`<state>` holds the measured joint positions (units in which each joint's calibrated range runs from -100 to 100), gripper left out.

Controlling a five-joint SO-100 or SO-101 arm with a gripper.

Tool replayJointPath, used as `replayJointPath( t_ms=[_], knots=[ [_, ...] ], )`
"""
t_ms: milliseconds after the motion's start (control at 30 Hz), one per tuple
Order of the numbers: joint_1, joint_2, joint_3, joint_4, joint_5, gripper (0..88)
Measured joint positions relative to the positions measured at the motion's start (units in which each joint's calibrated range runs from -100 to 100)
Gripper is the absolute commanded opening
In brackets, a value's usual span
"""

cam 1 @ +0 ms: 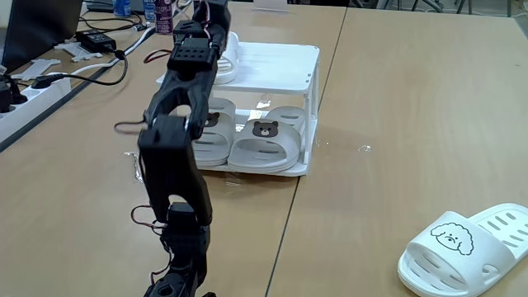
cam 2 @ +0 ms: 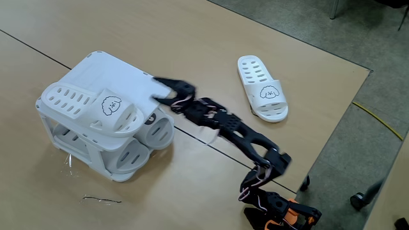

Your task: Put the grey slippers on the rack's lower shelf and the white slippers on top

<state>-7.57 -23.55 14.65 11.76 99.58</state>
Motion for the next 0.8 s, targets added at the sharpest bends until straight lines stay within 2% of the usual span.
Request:
replayJointPath(
  t_ms=[133, 200, 367, 467, 567, 800],
  knots=[
    [1.50, -15.34, 13.30, -3.00, 0.00, 0.7],
    [1.95, -18.39, 21.47, -12.10, 0.00, 0.7],
    [2.47, -18.97, 52.38, -45.49, 0.00, 0.7],
    [5.77, -18.97, 67.39, -55.19, 0.00, 0.7],
    [10.41, -15.67, 74.75, -59.31, 0.00, 0.7],
    [19.25, 5.77, 81.94, -78.28, 0.00, 0.7]
  ],
)
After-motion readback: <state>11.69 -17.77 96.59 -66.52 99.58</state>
